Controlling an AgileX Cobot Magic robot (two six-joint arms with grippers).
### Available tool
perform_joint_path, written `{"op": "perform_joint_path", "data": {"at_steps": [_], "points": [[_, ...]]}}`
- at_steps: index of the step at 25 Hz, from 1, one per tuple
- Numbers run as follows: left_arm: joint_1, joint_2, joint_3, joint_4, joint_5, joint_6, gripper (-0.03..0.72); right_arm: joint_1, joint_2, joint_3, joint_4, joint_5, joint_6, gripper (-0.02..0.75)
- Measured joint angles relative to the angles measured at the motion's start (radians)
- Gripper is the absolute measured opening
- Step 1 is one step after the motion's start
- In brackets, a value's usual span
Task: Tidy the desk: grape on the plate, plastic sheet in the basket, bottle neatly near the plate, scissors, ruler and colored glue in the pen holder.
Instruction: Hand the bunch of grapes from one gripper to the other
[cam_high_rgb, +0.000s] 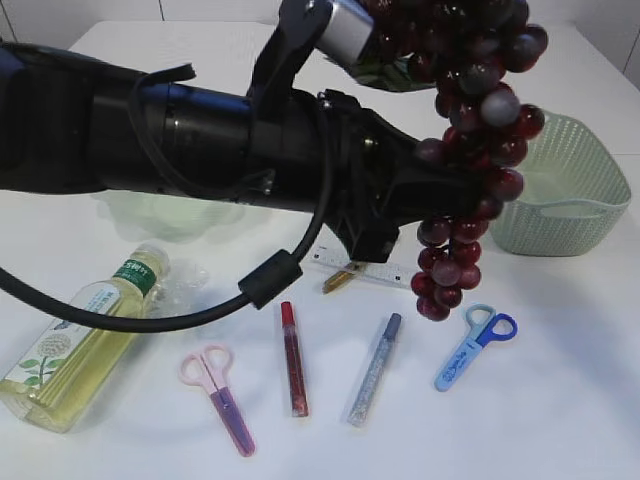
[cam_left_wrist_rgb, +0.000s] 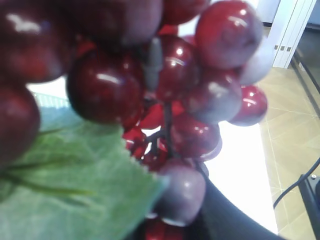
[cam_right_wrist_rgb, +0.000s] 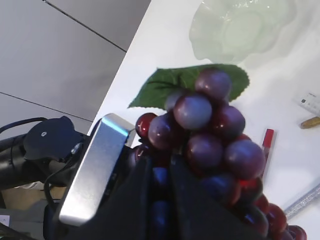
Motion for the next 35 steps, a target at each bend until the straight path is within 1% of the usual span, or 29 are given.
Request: {"op": "perform_joint_path", "data": {"at_steps": [4, 10, 15, 29, 32, 35], "points": [[0.0, -0.01, 0.0, 0.0, 0.0, 0.0, 0.164, 0.0, 0.0, -0.001, 0.0, -0.002, 0.0, 0.079], [0.0, -0.01, 0.0, 0.002, 0.022, -0.018, 0.153, 0.0, 0.0, -0.001, 0.0, -0.003, 0.0, 0.078], [-0.002, -0.01, 0.0, 0.004, 0.035, -0.022, 0.12, 0.0, 0.0, -0.001, -0.007, -0.005, 0.0, 0.079], [-0.002, -0.016, 0.0, 0.014, 0.078, -0.024, 0.11, 0.0, -0.001, -0.001, -0.032, -0.005, -0.002, 0.097], [-0.002, -0.017, 0.0, 0.015, 0.082, -0.024, 0.108, 0.0, -0.001, -0.001, -0.038, -0.006, -0.002, 0.123], [-0.002, -0.017, 0.0, 0.017, 0.083, -0.024, 0.108, 0.0, -0.001, -0.001, -0.041, -0.007, -0.002, 0.187]]}}
